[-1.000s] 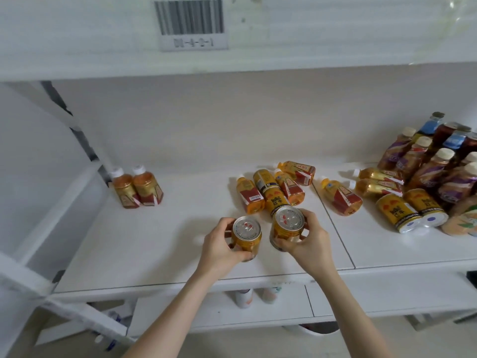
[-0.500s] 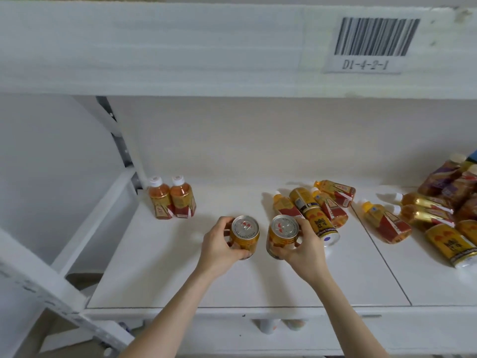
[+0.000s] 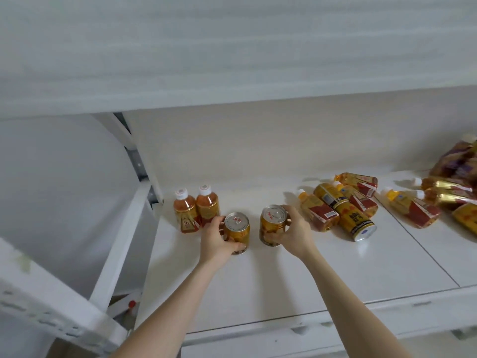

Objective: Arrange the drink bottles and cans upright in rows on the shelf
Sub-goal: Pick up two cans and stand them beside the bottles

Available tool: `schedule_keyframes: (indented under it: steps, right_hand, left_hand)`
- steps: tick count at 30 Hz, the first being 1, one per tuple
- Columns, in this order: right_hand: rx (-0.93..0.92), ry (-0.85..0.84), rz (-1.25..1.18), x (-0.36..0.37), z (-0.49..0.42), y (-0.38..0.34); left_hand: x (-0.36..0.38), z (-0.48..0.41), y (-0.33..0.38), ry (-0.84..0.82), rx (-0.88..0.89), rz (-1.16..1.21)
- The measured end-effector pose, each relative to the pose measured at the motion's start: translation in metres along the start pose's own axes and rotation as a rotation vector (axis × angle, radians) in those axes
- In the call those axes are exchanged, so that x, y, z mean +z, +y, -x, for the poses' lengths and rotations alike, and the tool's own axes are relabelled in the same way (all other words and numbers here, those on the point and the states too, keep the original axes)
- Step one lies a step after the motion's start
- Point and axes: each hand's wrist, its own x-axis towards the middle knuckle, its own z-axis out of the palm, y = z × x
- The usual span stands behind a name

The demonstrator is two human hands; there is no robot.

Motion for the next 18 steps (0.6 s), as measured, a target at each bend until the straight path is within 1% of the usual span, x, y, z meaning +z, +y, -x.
schedule_keyframes:
  steps: [6,10,13,18]
  right_hand:
    - [0.016,-0.091,0.045,0.011,-0.026,0.007]
    - [-0.012,-0.138,0.036,0.014,-0.045,0.009]
    - [-0.023,-0.16,0.013,0.019,-0.059,0.01]
    - [-0.036,-0.187,-0.042,0.029,-0.077,0.018]
  left_hand:
    - [0.009,-0.019,-0.009,0.061,0.022,0.079]
    - [0.021,-0.026,-0.014,0.183,-0.007,0.107]
    - [0.029,-0.03,-0.021,0.258,-0.029,0.059]
    - [0.029,-0.031,-0.018,0.319,0.045,-0.102]
